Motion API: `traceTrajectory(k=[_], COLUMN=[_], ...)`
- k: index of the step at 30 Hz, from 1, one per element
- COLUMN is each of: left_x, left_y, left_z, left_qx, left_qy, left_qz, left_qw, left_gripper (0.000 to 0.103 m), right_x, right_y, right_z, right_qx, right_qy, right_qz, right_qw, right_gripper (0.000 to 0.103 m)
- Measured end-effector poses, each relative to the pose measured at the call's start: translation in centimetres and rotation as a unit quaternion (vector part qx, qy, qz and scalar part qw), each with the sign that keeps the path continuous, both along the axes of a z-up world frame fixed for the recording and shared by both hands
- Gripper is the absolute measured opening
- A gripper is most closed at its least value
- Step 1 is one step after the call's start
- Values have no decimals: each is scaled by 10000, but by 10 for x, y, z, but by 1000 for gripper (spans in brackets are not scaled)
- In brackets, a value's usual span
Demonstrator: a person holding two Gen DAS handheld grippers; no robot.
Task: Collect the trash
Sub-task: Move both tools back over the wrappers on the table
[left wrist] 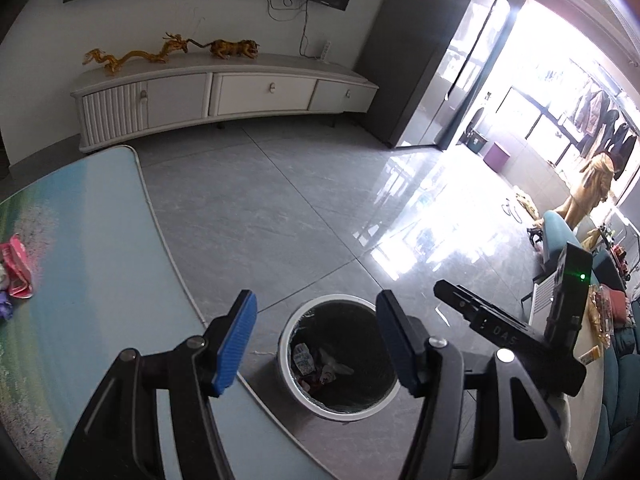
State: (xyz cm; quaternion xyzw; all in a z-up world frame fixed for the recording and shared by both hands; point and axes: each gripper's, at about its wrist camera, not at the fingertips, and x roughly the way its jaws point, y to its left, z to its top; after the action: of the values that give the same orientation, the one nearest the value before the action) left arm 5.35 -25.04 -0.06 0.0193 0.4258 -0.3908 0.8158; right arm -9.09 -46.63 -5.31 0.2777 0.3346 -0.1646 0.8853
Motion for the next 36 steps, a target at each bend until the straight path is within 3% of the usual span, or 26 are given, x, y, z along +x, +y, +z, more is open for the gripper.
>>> traceTrajectory(k=[5,12,23,28,36], left_x=[5,0,25,49,79], left_y=[48,114,224,265,296], left_z=[32,75,147,136,60], left_qx=[-80,132,-15,58,381], left_qy=[-357,-867,-1301,-1134,-512], left_qz=[368,737,1676,2151,2747], left_qw=[9987,9934,9772,9700,9594], left_gripper=[60,60,60,60,60], right_x=[8,23,68,95,165], right_y=[32,82,152,175,218], right_z=[41,102,204,217,162], right_qx=[-280,-625,-862,-867,-551], right_qy=[-304,-721,-1523,-1674,-1289], right_qz=[349,965,2020,2350,2998], right_qw=[9985,9907,9636,9535,9437], right_gripper=[45,45,45,45,45])
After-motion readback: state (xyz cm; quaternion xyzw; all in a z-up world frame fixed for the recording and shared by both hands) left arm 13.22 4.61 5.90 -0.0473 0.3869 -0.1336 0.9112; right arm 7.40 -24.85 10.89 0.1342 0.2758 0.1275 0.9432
